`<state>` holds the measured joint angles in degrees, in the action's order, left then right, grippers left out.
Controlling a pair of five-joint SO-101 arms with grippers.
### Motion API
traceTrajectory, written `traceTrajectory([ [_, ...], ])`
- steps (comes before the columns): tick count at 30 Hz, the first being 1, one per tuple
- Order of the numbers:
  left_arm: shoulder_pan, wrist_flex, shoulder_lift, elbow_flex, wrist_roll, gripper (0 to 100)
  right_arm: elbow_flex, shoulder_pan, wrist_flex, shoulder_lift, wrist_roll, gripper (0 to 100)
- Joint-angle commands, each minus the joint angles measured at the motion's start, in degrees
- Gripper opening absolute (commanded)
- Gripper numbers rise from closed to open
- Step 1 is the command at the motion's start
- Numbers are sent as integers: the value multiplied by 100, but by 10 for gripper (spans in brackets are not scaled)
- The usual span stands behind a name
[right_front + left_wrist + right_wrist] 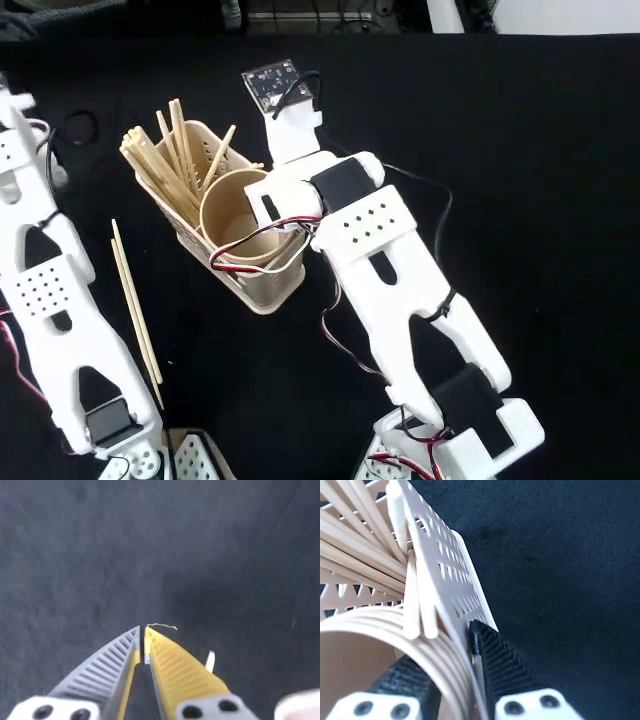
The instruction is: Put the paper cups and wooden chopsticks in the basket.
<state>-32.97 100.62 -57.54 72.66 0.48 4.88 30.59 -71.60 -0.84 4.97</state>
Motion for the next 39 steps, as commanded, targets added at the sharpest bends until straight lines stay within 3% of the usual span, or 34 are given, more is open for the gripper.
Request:
traceTrajectory([
  [1, 470, 26, 1837, -2554, -396, 30, 602, 26, -53, -1121, -141, 11],
  [3, 664, -158, 2549, -3626, -545, 30, 602, 9, -53, -1121, -158, 11],
  [10, 884, -2295, 4343, -7213, -211, 30, 602, 0, -26, -1156, -167, 11],
  [13, 734, -3059, 4905, -7987, 79, 37, 602, 9, -26, -1165, -167, 11],
  [18, 787, -3754, 4809, -8787, 53, 206, 602, 18, -26, -1165, -167, 11],
  [20, 796, -4044, 4475, -8884, -114, 226, 611, 18, -26, -1165, -158, 11],
  [22, 778, -3912, 4114, -8752, -246, 205, 611, 18, -26, -1165, -158, 11],
  [29, 655, -2347, 2769, -7248, -299, 179, 620, 26, -26, -1165, -158, 11],
  [31, 664, -1899, 2488, -6809, -492, 114, 620, 26, -26, -1165, -158, 11],
  [33, 673, -1758, 2295, -6536, -571, 15, 620, 26, -26, -1165, -158, 11],
  [35, 673, -1802, 2268, -6527, -387, 51, 620, 26, -26, -1165, -158, 11],
  [39, 743, -1846, 2426, -6545, -255, 28, 620, 26, -26, -1165, -167, 11],
])
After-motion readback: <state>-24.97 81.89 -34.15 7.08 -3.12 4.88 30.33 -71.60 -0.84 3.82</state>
